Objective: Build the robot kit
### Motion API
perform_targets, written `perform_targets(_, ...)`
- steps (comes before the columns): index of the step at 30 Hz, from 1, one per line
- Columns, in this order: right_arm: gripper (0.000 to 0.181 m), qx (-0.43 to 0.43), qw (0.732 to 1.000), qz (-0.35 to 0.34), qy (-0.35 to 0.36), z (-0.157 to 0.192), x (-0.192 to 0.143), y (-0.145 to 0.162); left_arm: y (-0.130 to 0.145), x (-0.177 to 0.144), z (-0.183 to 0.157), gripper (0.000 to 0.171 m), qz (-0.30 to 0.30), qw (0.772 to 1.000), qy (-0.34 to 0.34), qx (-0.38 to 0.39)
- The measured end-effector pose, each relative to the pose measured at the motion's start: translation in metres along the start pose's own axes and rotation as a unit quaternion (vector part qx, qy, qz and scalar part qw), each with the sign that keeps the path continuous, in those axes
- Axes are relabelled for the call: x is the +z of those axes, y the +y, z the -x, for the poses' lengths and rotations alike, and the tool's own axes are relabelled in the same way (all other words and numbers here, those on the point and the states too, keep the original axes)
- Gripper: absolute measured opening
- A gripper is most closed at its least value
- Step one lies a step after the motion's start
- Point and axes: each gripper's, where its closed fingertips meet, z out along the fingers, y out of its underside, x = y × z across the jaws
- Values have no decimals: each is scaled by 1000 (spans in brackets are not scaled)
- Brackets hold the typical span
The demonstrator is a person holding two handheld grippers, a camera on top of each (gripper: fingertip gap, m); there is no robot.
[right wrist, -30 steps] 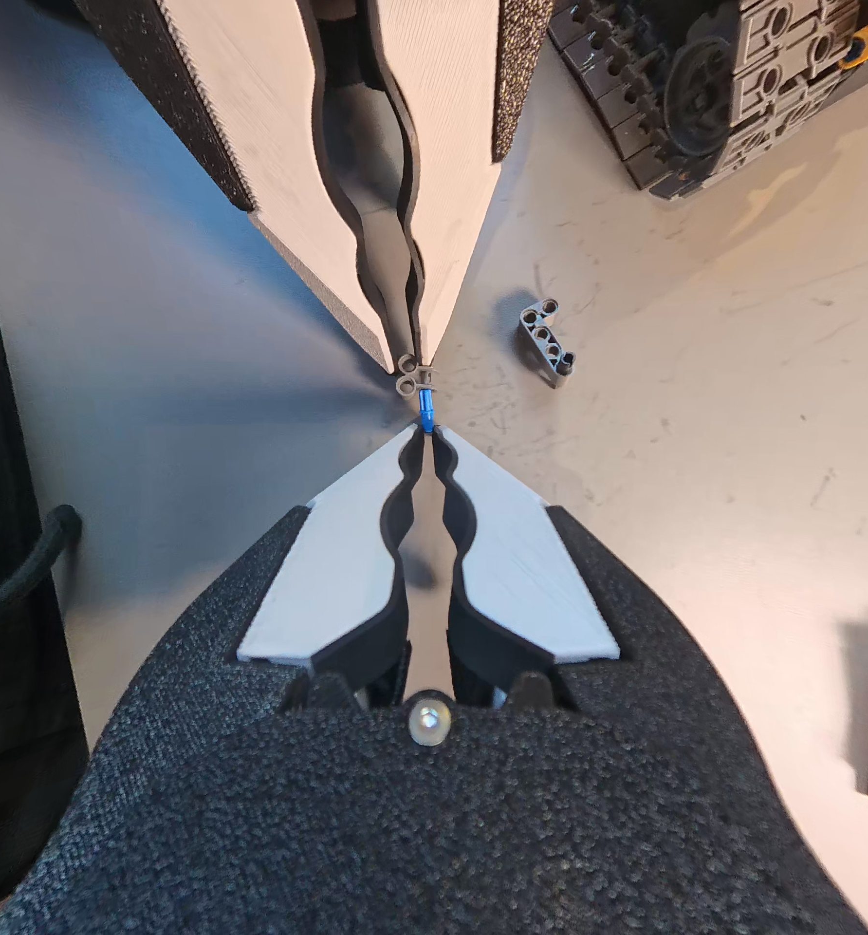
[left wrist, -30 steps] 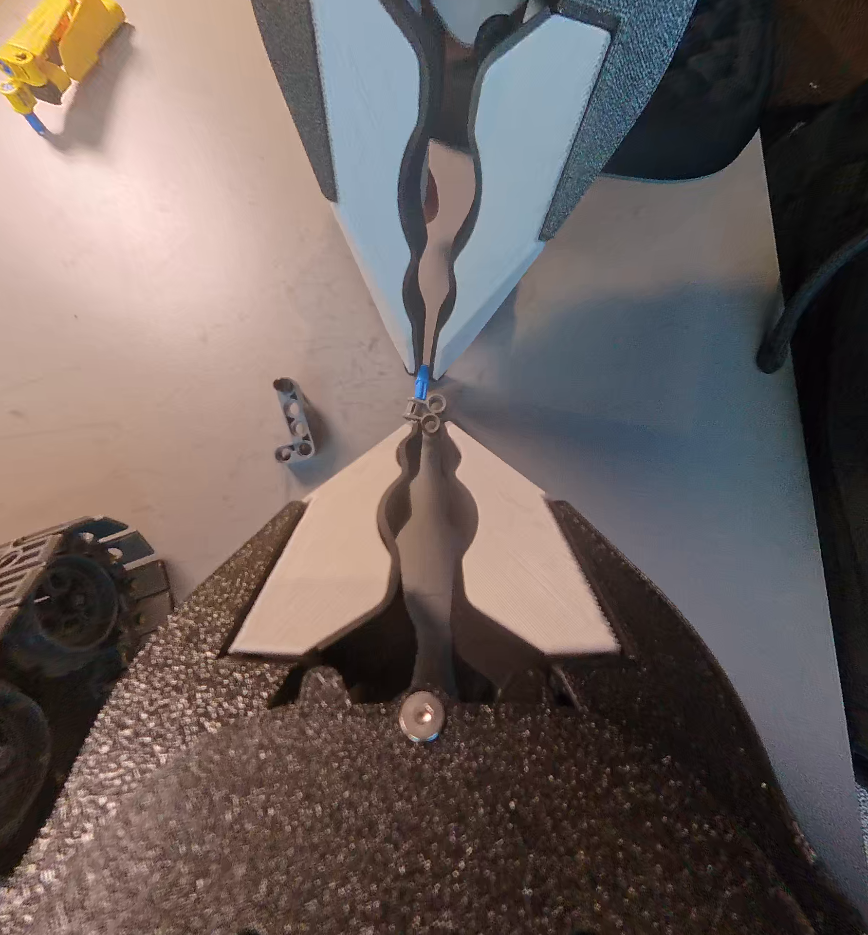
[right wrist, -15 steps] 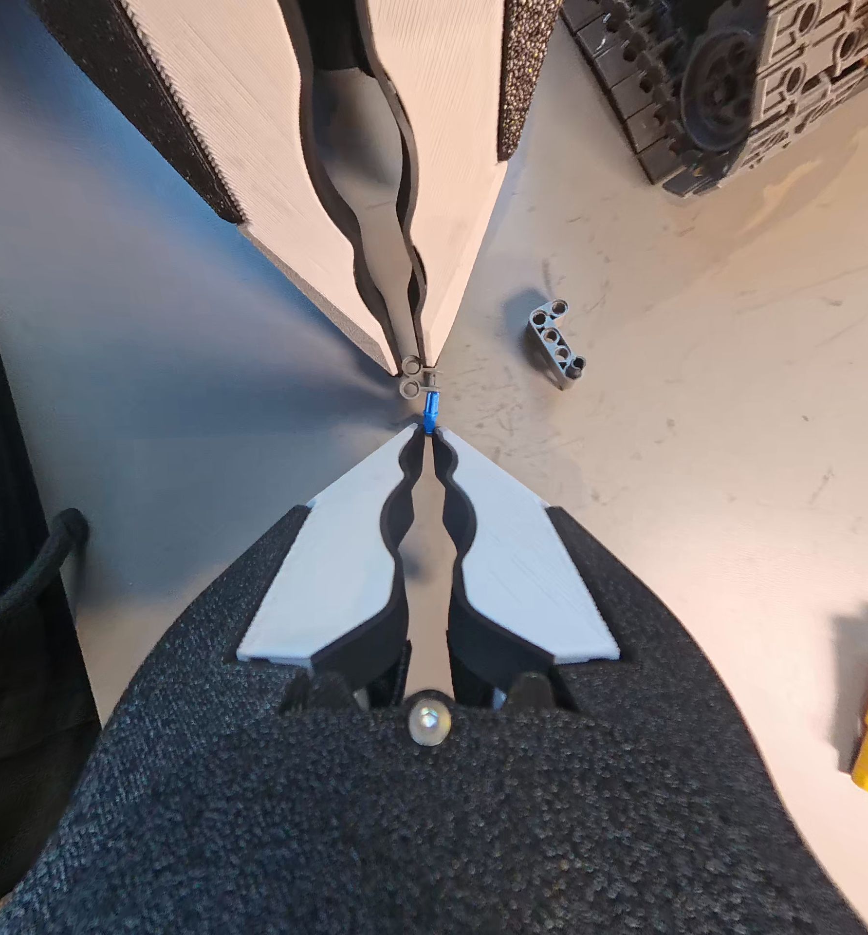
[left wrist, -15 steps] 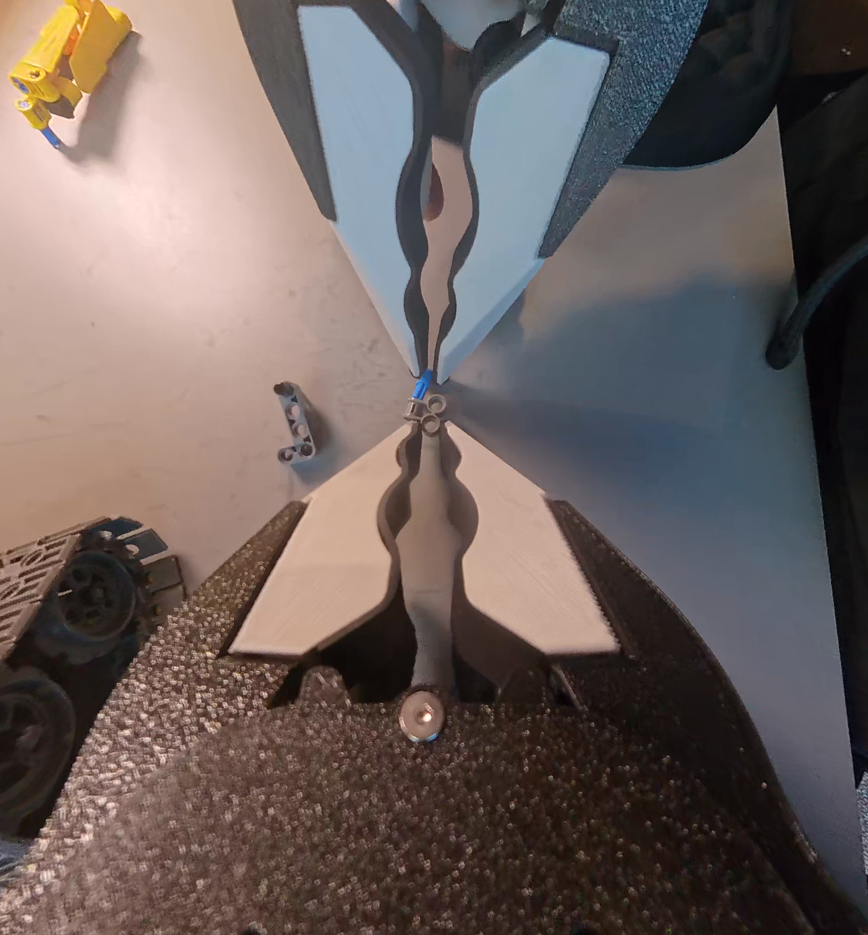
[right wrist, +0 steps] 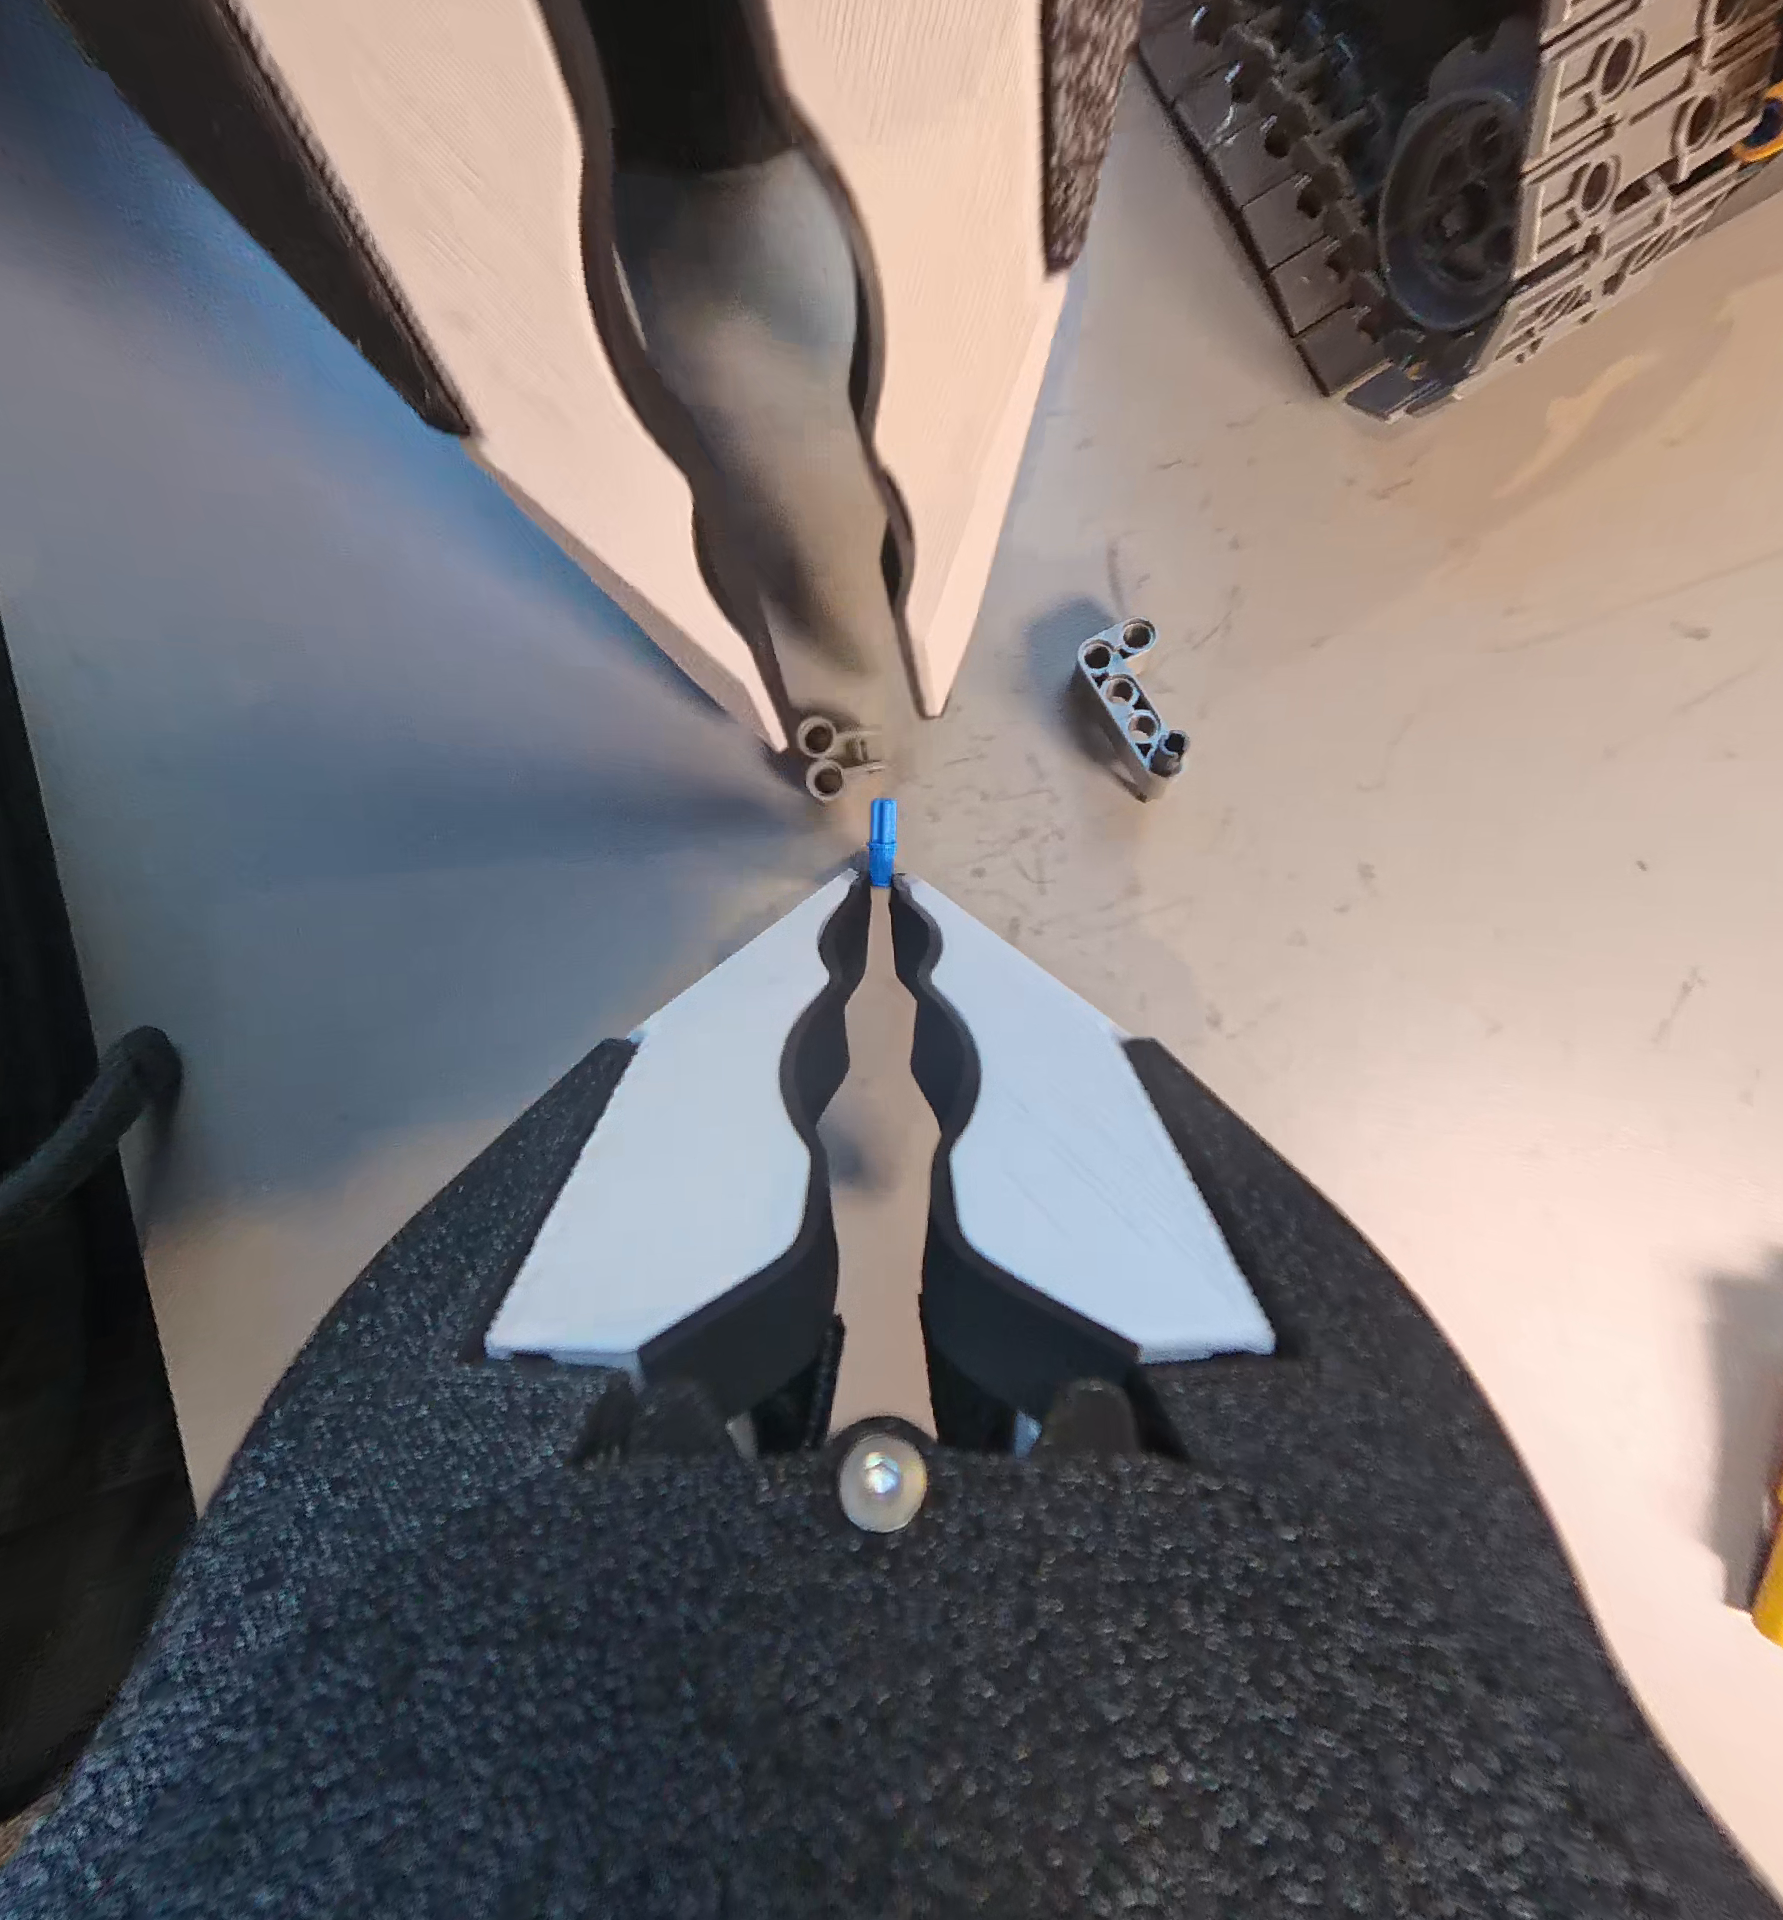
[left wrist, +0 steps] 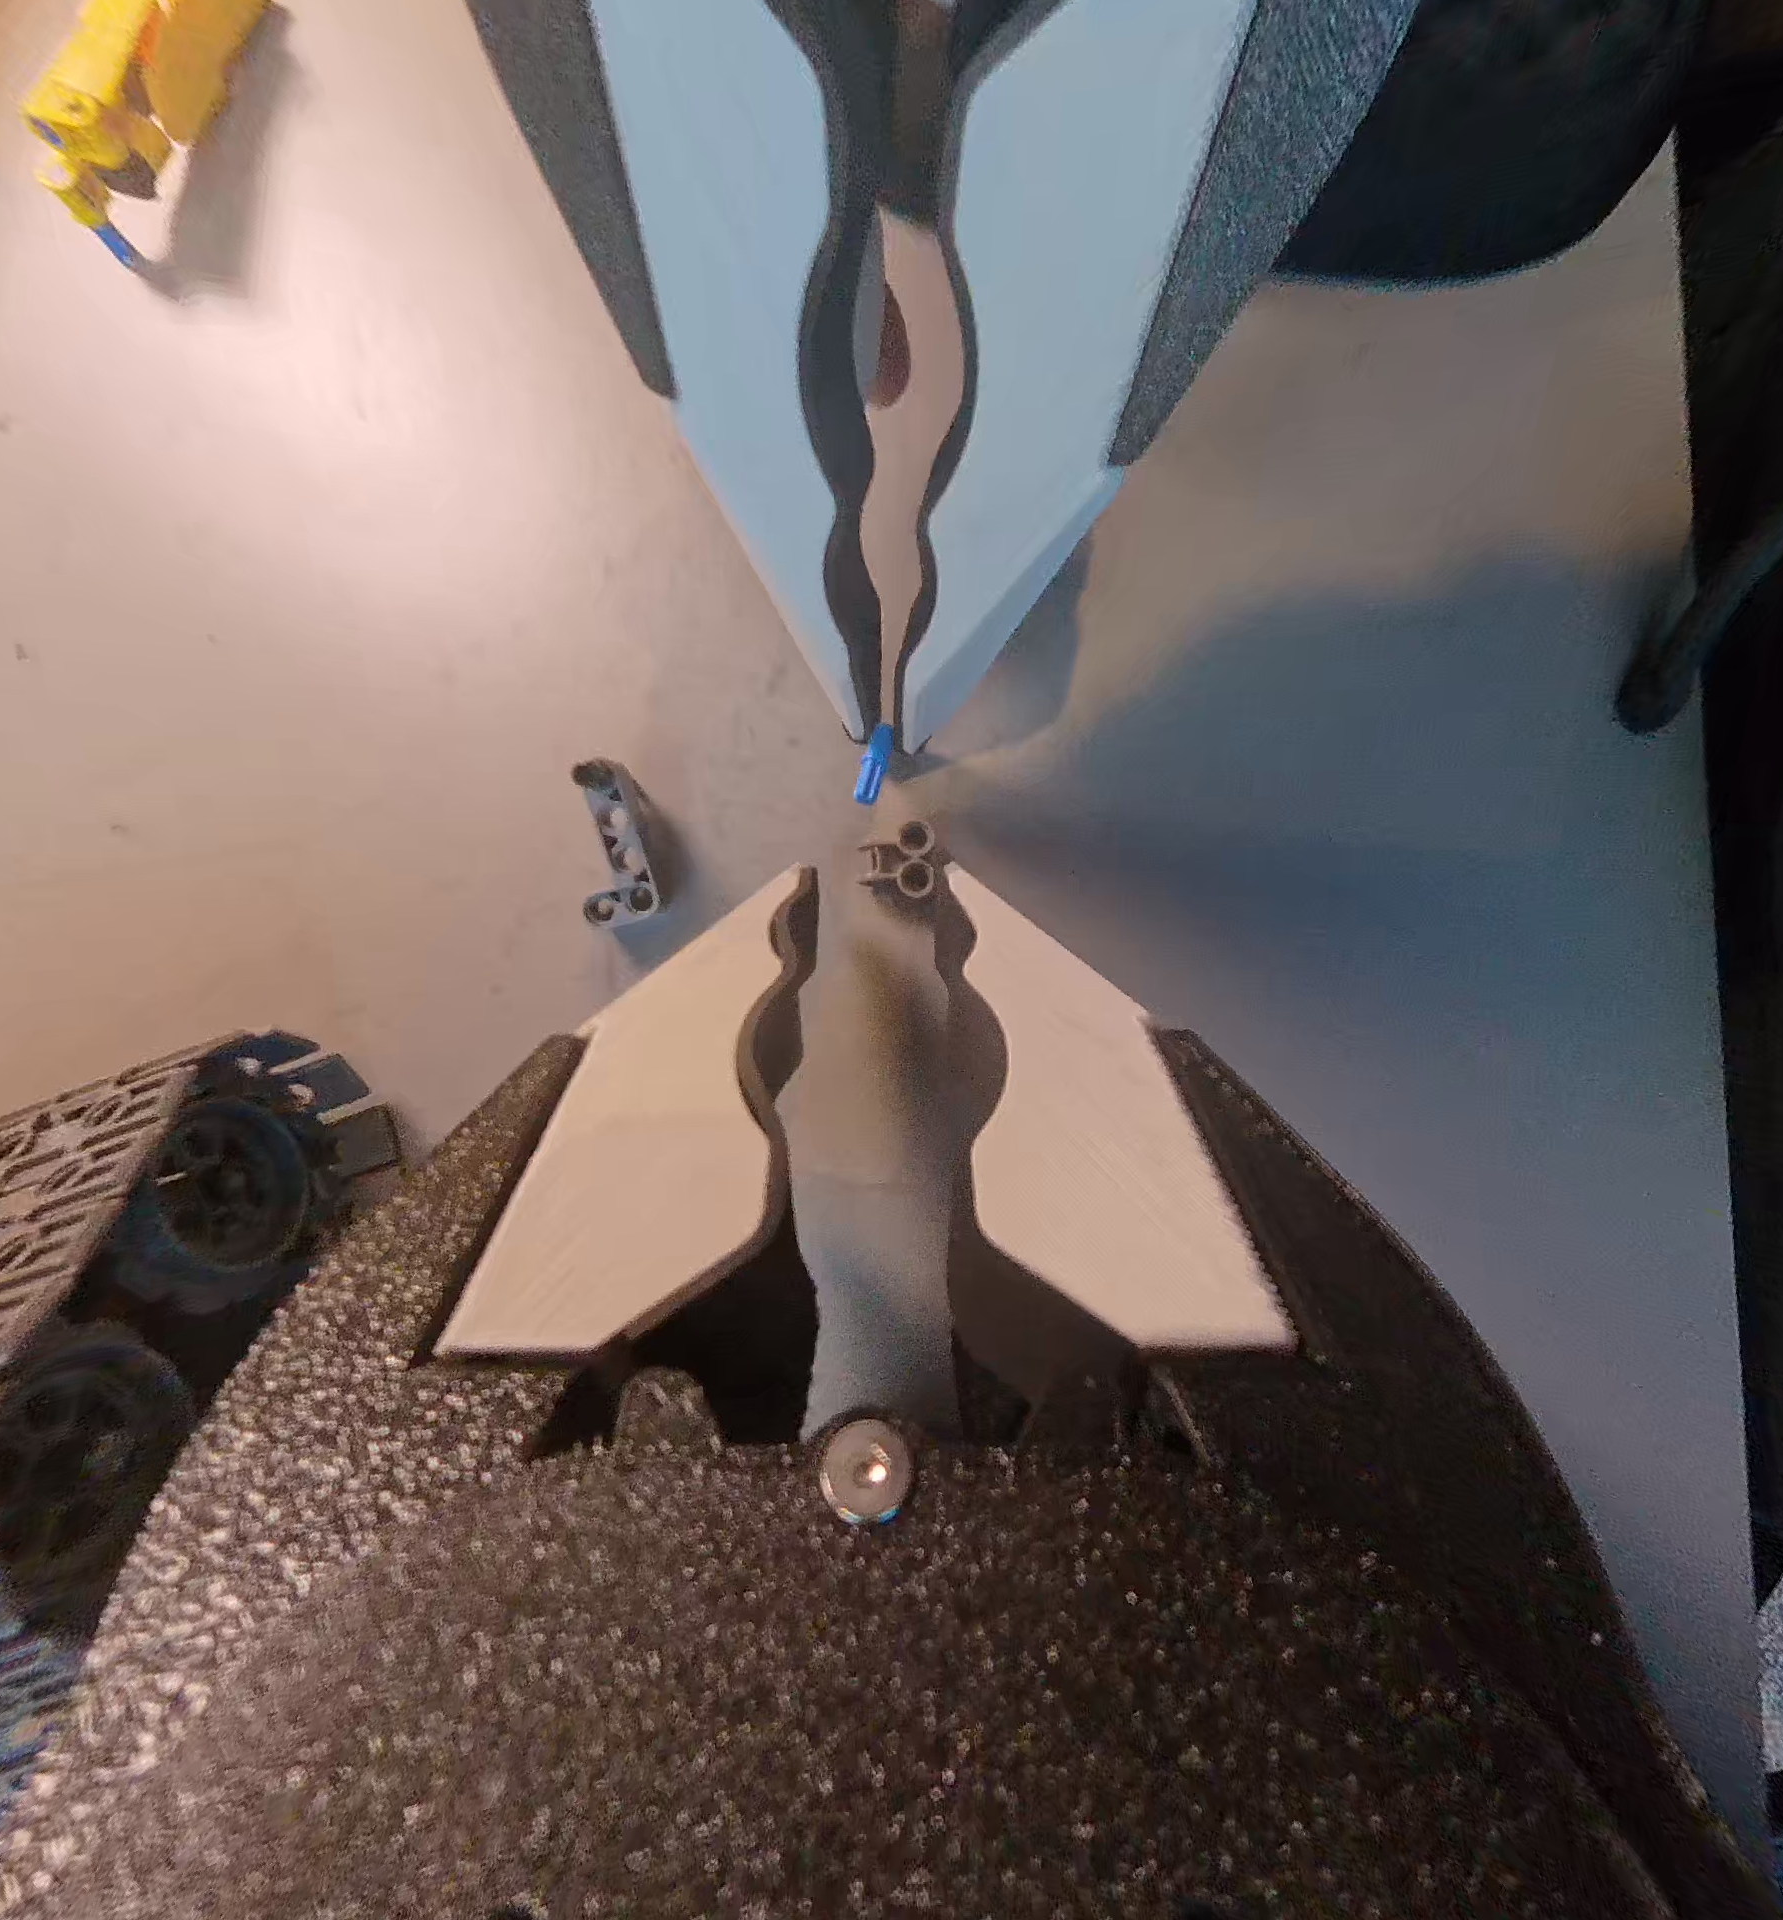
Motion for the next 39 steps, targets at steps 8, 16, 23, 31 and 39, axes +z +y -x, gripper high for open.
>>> perform_targets(8,4,-35,996,-84,-11,11,-18,-22,-24,-10,-9,6,-61,996,56,-31)
perform_targets(16,5,-67,976,-206,-11,16,-40,-33,-40,-24,-13,3,-137,988,68,-16)
perform_targets(23,5,-56,944,-324,-35,25,-65,-44,-59,-43,-23,3,-218,970,104,-17)
perform_targets(31,5,-48,930,-362,-44,26,-77,-48,-69,-46,-23,3,-247,963,110,-19)
perform_targets(39,4,-29,929,-363,-61,24,-78,-49,-70,-47,-21,3,-263,960,95,-20)
